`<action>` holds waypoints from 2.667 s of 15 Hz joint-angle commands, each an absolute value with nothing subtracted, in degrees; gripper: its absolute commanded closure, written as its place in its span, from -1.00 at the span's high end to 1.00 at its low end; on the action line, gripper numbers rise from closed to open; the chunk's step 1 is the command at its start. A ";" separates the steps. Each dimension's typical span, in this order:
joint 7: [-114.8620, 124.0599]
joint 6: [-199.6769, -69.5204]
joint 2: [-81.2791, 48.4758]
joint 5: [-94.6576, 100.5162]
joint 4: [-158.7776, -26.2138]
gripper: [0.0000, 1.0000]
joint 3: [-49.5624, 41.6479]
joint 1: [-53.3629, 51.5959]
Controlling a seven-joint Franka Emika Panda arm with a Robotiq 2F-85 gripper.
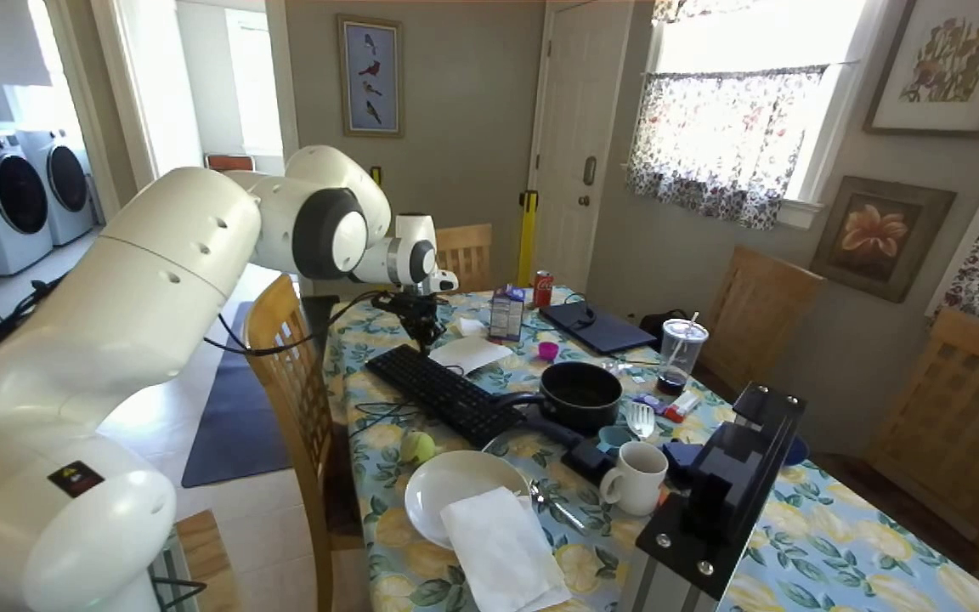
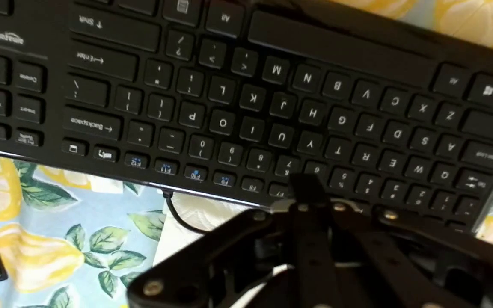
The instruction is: Press a key on the keyboard thrice.
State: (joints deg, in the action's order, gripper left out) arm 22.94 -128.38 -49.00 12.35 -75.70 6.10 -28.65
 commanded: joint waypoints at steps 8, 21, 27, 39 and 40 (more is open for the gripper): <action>26.96 -130.72 -54.90 10.86 -68.98 -1.00 3.58 -30.67; 33.57 -119.16 -54.67 10.47 -64.66 -1.00 1.29 -33.00; 32.05 -117.45 -55.14 9.27 -64.10 -1.00 3.27 -31.64; 31.30 -117.72 -57.44 8.24 -62.57 -1.00 4.17 -30.51; 31.16 -117.70 -57.62 8.09 -62.39 -1.00 4.26 -30.43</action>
